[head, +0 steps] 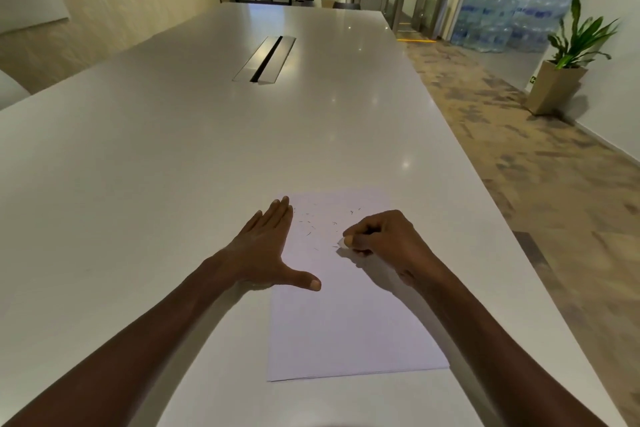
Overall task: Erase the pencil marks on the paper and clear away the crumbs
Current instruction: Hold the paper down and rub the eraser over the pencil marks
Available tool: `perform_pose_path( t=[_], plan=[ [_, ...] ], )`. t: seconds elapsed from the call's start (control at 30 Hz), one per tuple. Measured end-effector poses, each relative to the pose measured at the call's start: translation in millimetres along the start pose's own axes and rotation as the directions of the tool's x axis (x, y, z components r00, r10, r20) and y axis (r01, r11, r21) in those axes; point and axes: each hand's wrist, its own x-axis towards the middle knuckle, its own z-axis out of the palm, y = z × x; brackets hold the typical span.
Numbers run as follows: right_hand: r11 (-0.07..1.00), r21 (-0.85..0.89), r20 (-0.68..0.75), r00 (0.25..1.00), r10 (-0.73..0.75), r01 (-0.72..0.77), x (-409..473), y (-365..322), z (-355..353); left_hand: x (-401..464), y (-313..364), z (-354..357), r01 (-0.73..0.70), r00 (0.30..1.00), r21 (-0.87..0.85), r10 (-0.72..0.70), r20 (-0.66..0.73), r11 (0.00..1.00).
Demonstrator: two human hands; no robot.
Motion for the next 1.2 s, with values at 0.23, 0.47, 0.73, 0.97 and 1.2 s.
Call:
perform_pose_path(
  t=[0.23, 0.47, 0.73, 0.97, 1.2],
  plan=[
    [0.944, 0.330, -0.095, 0.995, 0.009, 0.023, -12.4, -1.4, 0.5, -3.1, 23.5, -1.9, -0.172, 0.904, -0.374, -0.006, -0.428, 0.911],
    [0.954, 0.280, -0.079, 0.993, -0.086, 0.105, -12.7, -4.4, -1.1, -8.0, 60.3, -8.3, -0.338, 0.874, -0.481, 0.080, -0.480, 0.809],
    [0.974, 0.145, -0.015, 0.985, -0.173, 0.174, -7.6, 0.1, -11.1, -9.1, 66.1, -19.0, -0.248, 0.955, -0.573, 0.097, -0.281, 0.781],
    [0.947, -0.047, -0.016, 0.948, -0.319, 0.318, -1.3, 1.4, -16.4, -5.7, 67.4, -37.4, -0.260, 0.961, -0.452, 0.182, -0.209, 0.853],
    [0.874, -0.203, -0.137, 0.871, -0.472, 0.442, -5.8, 8.4, -1.7, -3.5, 67.2, -31.9, -0.241, 0.960, -0.458, 0.142, -0.241, 0.856]
  ],
)
